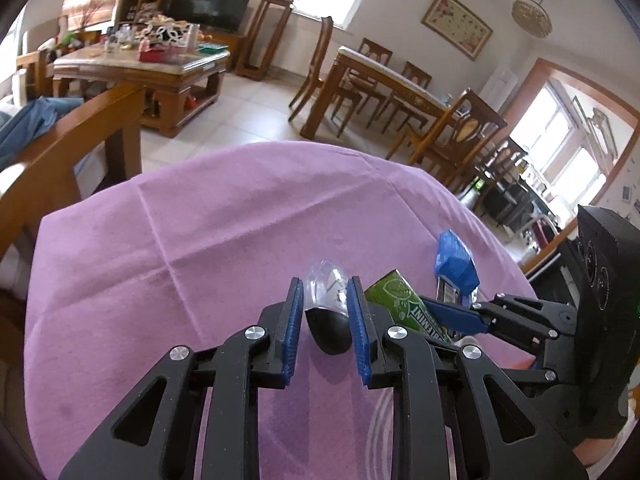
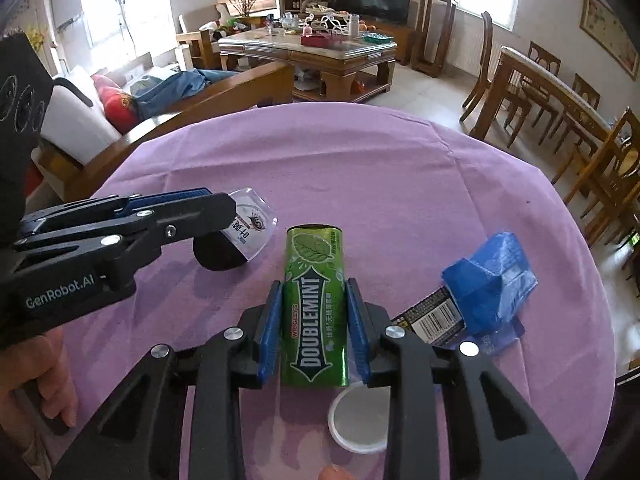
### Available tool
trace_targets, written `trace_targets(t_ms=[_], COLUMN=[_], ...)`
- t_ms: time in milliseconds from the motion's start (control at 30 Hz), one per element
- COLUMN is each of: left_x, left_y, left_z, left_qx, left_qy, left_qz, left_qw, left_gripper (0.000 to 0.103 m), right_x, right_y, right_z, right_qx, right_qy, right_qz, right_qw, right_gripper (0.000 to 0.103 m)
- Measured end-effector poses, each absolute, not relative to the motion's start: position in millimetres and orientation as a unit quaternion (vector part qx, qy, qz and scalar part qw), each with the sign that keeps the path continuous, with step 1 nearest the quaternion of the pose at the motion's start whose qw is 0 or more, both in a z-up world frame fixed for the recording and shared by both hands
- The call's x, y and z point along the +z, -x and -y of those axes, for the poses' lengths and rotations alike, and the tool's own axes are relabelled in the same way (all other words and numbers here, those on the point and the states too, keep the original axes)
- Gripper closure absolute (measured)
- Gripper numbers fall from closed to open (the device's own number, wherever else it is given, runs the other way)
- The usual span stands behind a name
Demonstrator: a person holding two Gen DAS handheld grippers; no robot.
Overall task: Collect trash
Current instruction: 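Carry the Doublemint tin and black container with both tools over the bin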
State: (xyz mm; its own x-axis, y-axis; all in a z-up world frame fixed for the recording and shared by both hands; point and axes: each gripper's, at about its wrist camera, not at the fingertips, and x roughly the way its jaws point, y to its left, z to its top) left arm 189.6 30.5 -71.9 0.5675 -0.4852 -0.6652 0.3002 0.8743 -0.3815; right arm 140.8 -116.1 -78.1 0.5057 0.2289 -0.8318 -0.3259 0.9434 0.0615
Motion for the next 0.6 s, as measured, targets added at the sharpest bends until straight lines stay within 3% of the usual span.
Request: trace_targets(t_ms=[433,500,533,600], left_x=[-77.9,-74.7,-74.6,-78.3], left_y=[-188.1,-183.8,-183.7,-186.9], left_z=[-5.3,-1.8,1.7,7.9], left_qx=[-0.251,-0.256,-0.251,-0.246], left_qy=[0.066,0.063,0.055,0.044], left_qz=[-0.428,-0.415,-0.417,-0.429], left_qw=[0.866,0.870,0.872,0.868], left_gripper=[0.075,0.069,0.059,0.056], right_x=[-43.4,-37.0,-34.8,-31.0], right_y=[-103.3,-93.4,-88.6,-80.2], right_z=[176.6,182.1,183.0,187.0], right_qx=[0.170,0.176,0.178,0.181], right_qy=[-0.098,-0.106,-0.106,-0.109], right_qz=[-0.417,-0.410,-0.407,-0.402], right_qw=[0.888,0.889,0.889,0.891], right_gripper=[0.073,0.073,0.073,0.073])
